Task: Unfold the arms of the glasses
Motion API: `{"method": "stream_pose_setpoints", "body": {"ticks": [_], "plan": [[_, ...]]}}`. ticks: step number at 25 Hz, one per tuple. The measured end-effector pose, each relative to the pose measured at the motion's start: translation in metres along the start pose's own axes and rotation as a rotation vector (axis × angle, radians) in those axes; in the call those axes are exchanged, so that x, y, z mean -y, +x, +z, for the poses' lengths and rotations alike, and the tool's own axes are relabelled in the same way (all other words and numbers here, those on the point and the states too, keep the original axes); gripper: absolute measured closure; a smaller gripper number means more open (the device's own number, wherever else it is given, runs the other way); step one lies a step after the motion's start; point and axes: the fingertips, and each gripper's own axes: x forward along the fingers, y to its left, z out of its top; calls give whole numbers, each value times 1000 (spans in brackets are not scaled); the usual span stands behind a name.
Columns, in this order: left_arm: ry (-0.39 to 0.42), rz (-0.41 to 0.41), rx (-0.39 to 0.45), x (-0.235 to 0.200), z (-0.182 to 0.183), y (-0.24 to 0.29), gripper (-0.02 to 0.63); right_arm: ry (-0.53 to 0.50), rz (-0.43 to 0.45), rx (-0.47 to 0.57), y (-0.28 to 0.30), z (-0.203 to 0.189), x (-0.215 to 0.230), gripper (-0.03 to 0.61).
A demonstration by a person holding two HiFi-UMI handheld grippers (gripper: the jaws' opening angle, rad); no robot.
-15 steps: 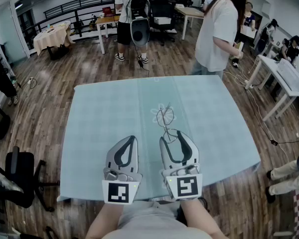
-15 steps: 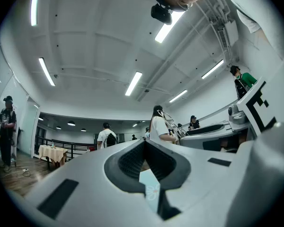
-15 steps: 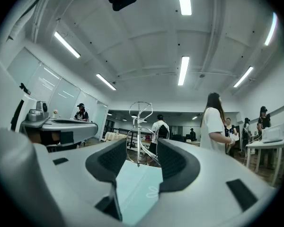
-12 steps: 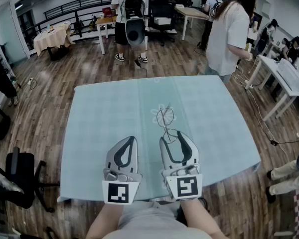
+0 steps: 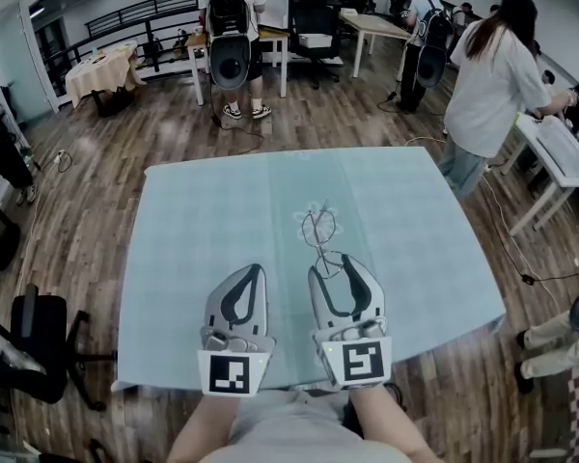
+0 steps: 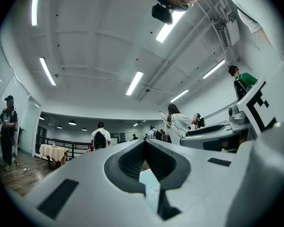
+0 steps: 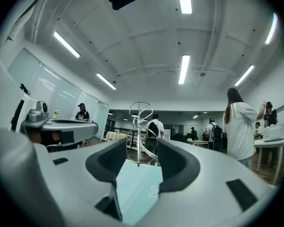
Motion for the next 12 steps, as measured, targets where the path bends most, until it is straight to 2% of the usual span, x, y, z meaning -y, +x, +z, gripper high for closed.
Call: {"method": "stream_pose_setpoints", "body": {"ticks": [4,12], "plan": [[0,2,-2,-2,-1,2,606,-21,40,21,3,3,-9,370],[-6,-1,-4,-3,0,2,606,-25,61,-27,7,0,-14,370]]}}
